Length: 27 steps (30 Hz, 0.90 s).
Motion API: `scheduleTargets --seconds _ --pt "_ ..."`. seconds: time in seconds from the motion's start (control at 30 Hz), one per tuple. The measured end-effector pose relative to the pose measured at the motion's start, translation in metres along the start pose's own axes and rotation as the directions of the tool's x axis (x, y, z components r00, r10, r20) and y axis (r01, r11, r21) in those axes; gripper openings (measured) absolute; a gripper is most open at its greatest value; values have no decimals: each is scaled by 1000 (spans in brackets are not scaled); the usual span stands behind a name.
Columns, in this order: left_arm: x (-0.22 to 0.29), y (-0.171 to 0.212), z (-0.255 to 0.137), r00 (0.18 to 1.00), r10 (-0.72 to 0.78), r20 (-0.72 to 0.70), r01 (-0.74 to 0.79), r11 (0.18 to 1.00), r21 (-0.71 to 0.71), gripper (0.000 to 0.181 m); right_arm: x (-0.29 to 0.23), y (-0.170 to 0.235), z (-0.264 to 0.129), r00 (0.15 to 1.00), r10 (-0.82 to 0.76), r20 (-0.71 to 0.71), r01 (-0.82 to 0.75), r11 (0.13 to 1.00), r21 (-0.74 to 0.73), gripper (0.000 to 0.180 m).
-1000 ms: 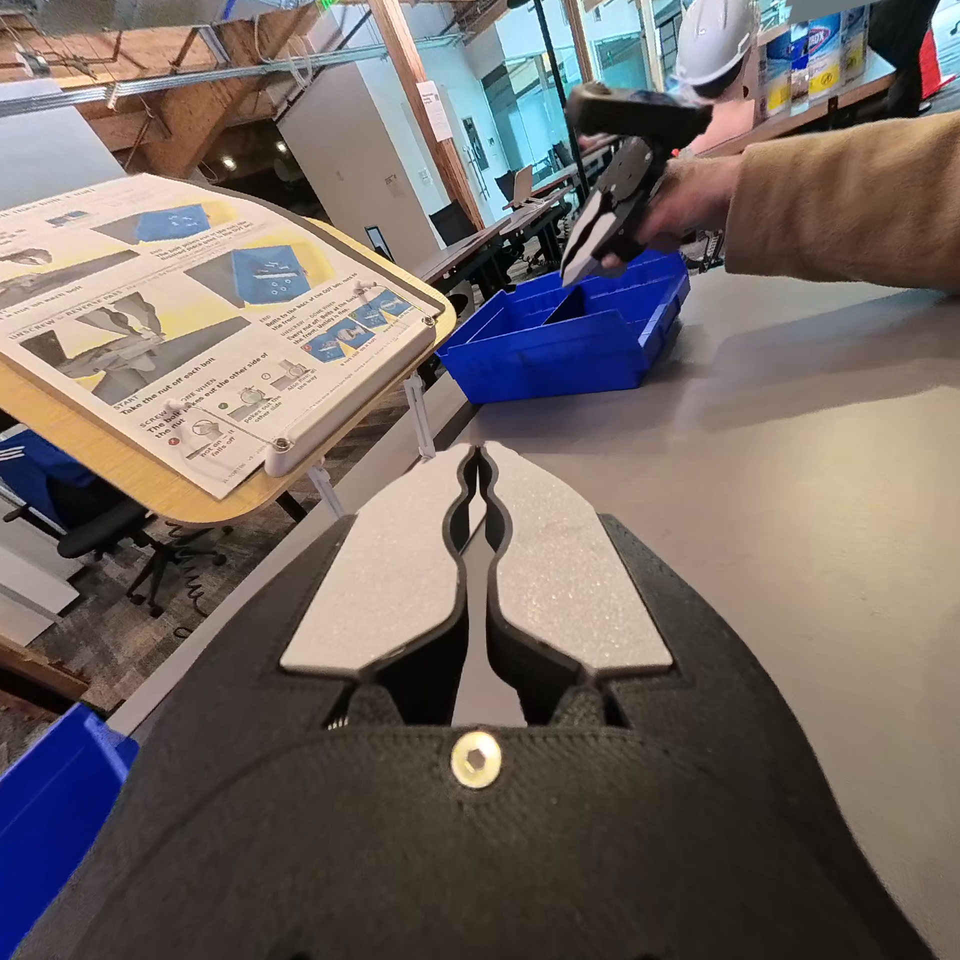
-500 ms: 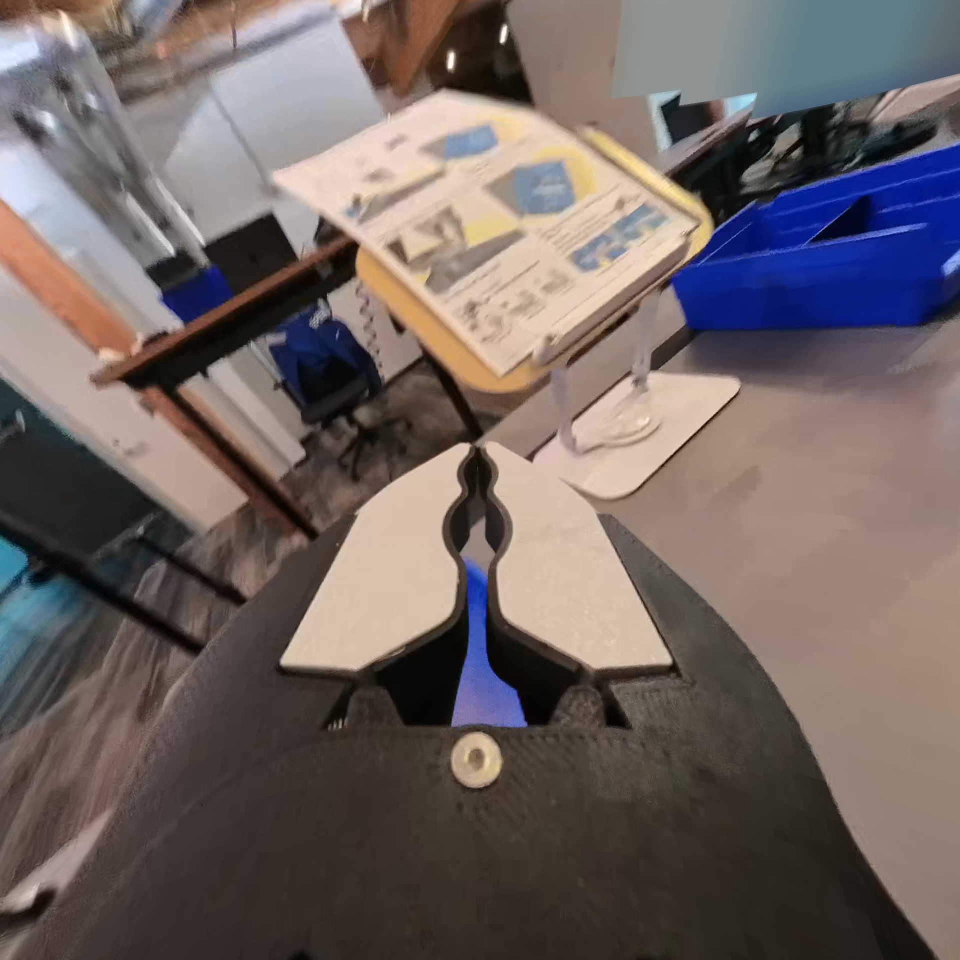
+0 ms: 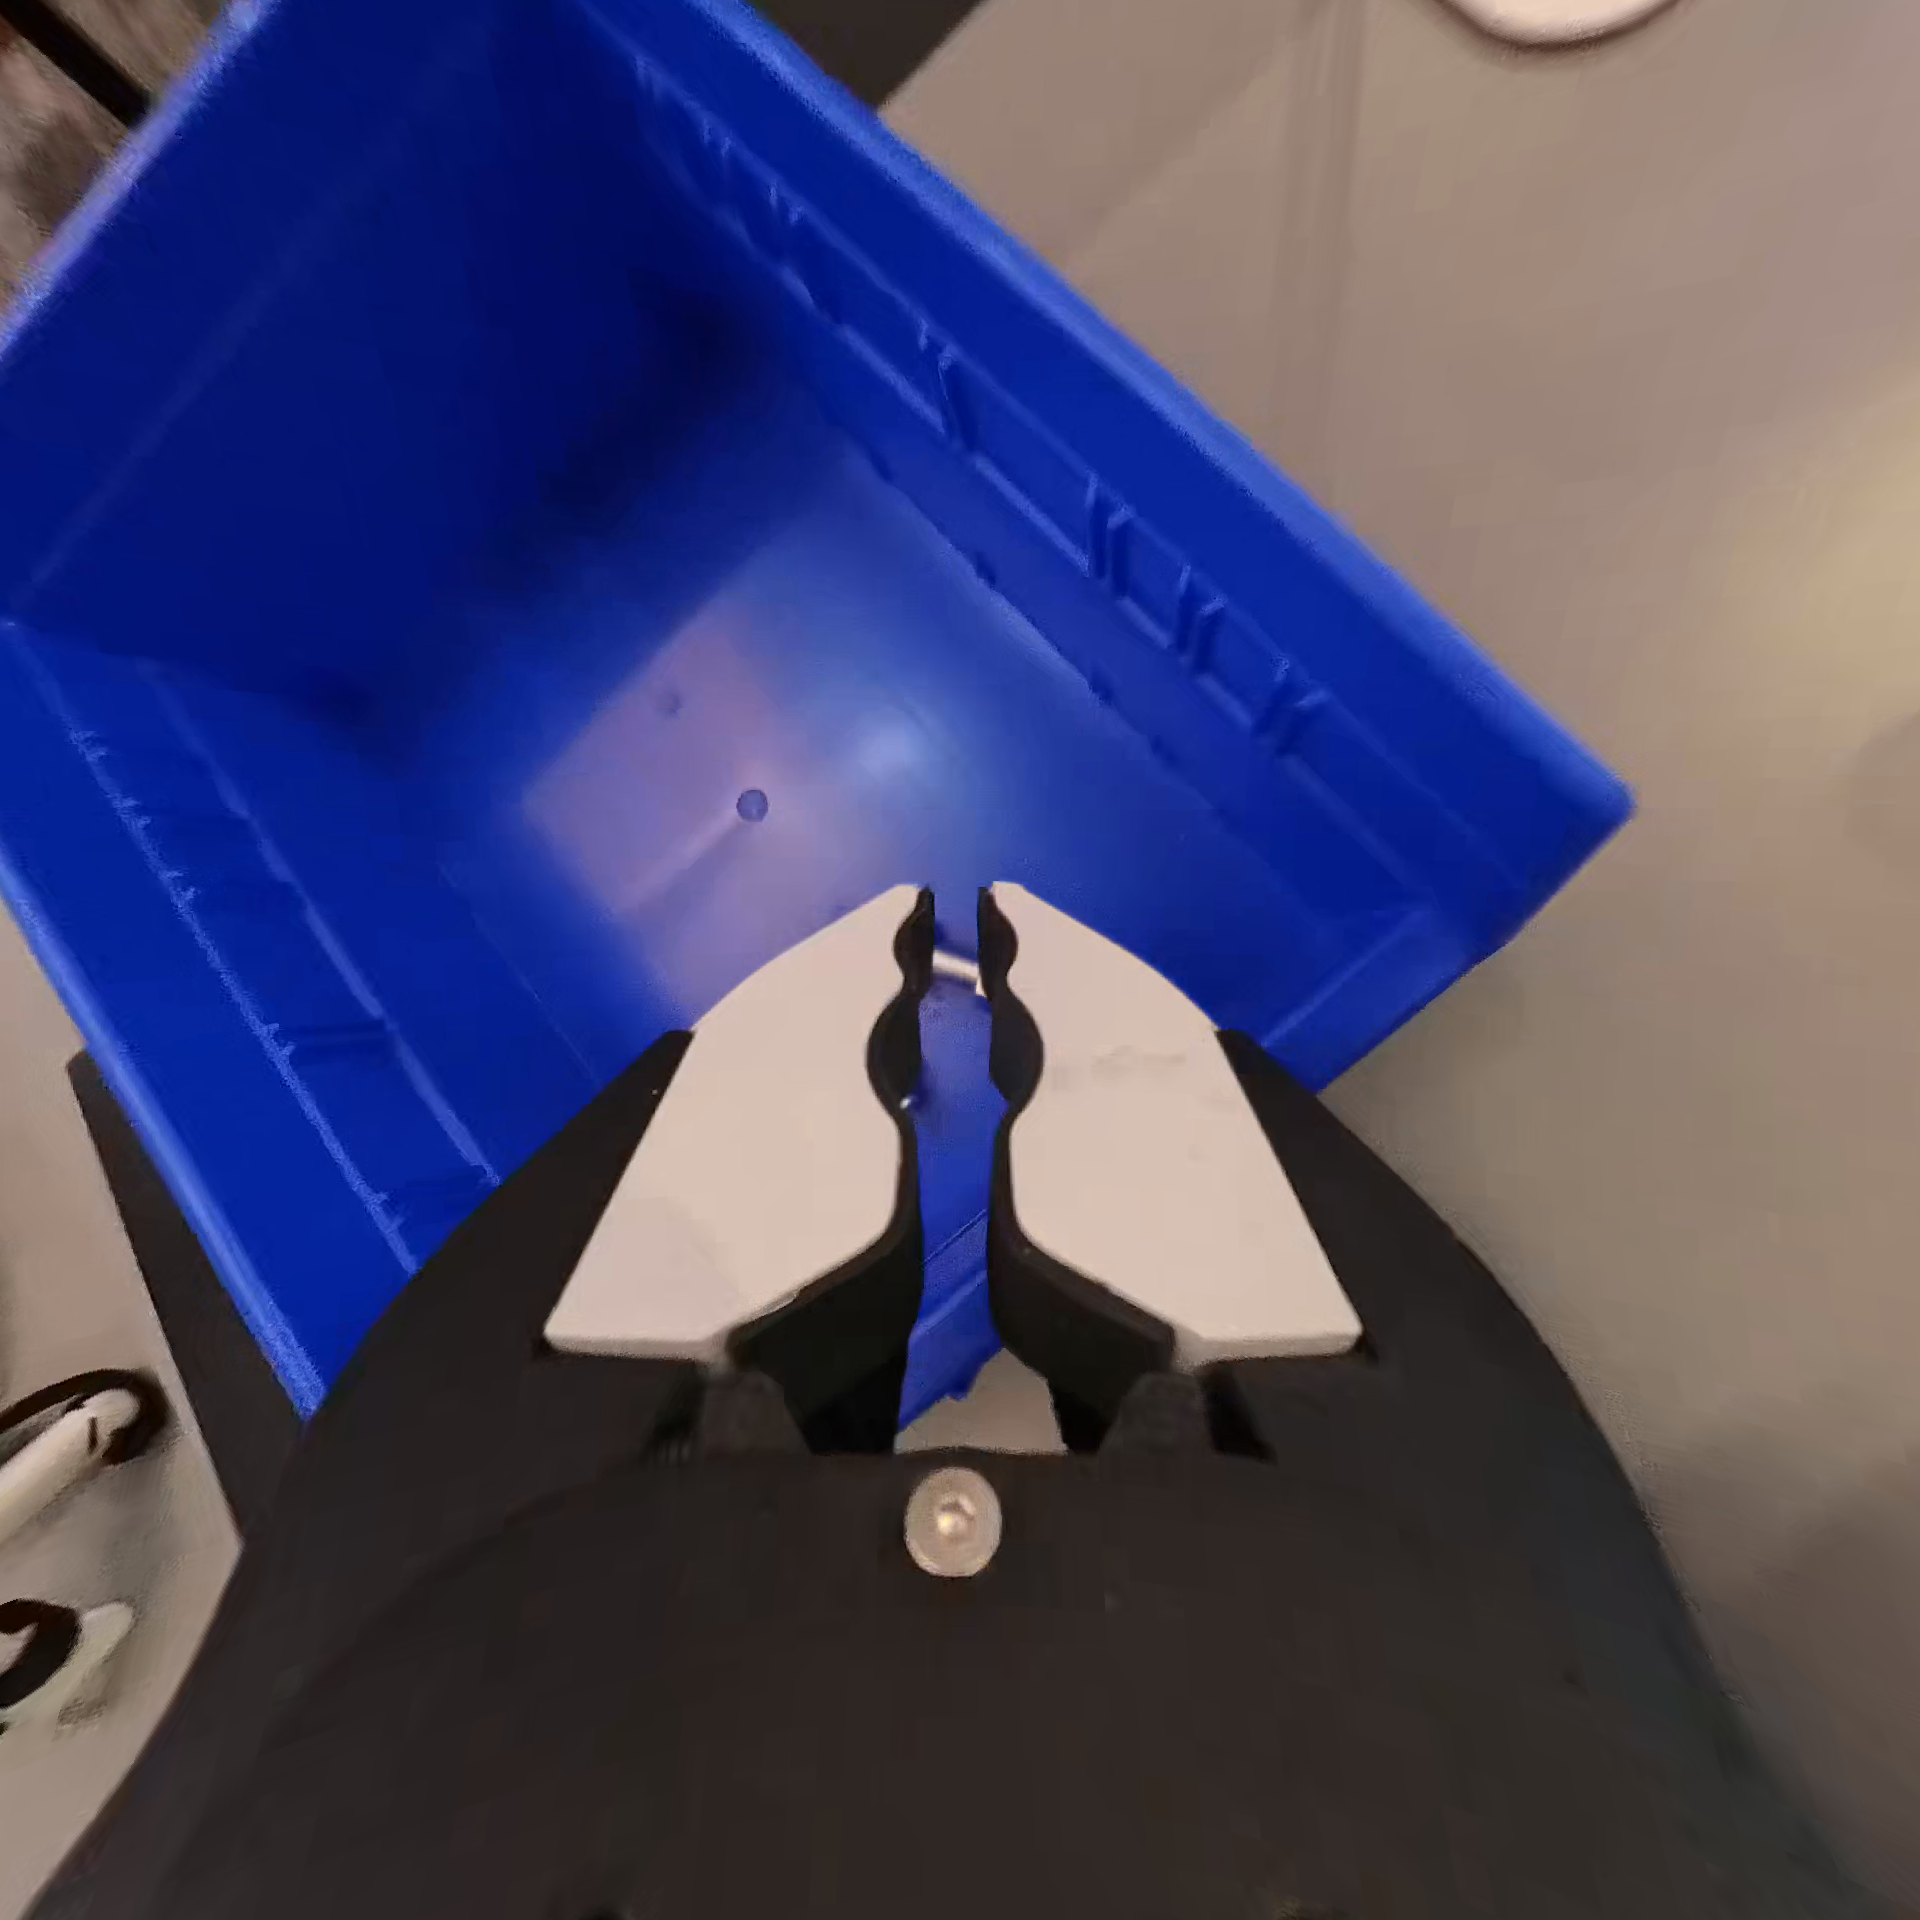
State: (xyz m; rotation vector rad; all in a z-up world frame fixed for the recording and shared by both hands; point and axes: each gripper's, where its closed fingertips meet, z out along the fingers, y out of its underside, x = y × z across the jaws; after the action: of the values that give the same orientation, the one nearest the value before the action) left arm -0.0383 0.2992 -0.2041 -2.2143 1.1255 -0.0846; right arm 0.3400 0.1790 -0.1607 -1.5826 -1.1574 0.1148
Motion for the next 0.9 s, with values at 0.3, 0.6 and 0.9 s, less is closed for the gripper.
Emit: scheduleTargets --seconds 0.3,0.6,0.9 --pt "-9 28 34 990 112 -83 -130 958 -258 9 -13 12 12 998 36 60 -35 999 -22 0" --pt "-12 38 52 984 103 -143 -148 926 -347 13 -15 15 14 996 43 73 -41 999 -28 0" --pt "-10 46 59 983 33 -180 -101 918 -384 7 -15 17 15 996 44 75 -42 999 -31 0"
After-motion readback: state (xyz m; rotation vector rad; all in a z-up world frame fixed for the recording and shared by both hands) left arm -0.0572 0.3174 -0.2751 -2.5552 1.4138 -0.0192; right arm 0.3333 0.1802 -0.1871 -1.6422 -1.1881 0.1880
